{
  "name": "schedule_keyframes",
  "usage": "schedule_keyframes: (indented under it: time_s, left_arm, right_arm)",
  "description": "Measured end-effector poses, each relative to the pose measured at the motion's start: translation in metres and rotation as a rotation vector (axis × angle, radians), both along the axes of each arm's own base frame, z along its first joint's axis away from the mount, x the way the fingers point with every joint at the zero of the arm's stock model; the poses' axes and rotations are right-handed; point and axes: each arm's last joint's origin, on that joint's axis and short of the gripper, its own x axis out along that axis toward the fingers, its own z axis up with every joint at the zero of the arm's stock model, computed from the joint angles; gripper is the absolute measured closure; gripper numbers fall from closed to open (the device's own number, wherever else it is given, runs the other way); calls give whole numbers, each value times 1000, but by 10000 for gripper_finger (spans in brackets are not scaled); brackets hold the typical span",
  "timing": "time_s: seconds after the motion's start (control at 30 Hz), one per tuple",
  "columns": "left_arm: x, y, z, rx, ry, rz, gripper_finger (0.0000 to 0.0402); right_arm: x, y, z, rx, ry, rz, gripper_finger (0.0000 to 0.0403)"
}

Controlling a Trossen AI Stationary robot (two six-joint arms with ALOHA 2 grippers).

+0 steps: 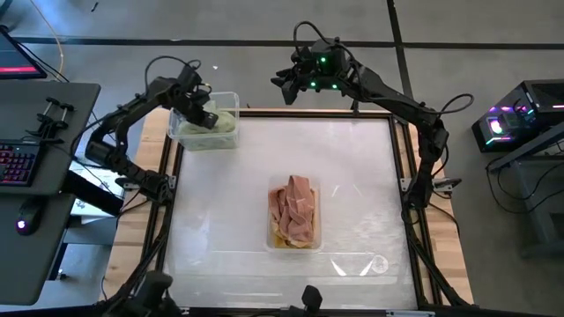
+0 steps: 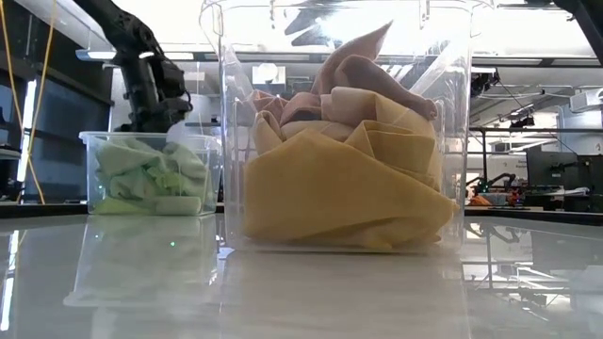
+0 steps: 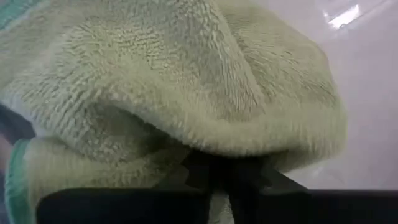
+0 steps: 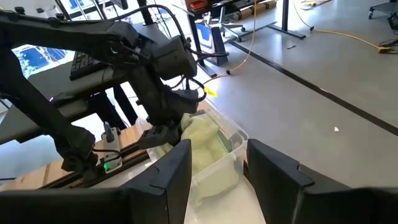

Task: Sort towels by color in basket
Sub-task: Put the dark green towel into the top transparent bin, then return to Home Position

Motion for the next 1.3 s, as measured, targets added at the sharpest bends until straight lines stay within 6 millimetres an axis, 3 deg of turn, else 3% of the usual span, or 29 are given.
schedule_keyframes:
  time_s: [0.1,0.23,0.47,0.63,0.8,0.97,1.1,1.3]
  left_arm:
    - [1,3,-3,-5,2,1,391]
    - [0,5,7,41,13,-16,392]
    - [-7,5,44,56,2,-17,313]
    - [-11,-10,78,68,-15,-22,268]
    - [-13,-27,97,183,-68,-35,259]
    - [-13,-43,109,375,-168,-70,266]
    - [-12,-58,114,480,-312,-145,268]
    - [-17,-80,113,572,-395,-186,268]
  right_arm:
    - [0,0,0,2,1,0,251]
    - [-1,0,-2,11,16,-1,251]
    - [-1,3,-7,61,63,-3,252]
    - [-1,8,-11,95,100,5,252]
    - [0,18,-17,111,169,33,252]
    - [-2,29,-27,166,277,88,252]
    - [-6,47,-43,246,390,352,252]
    - [-34,63,-65,443,553,389,252]
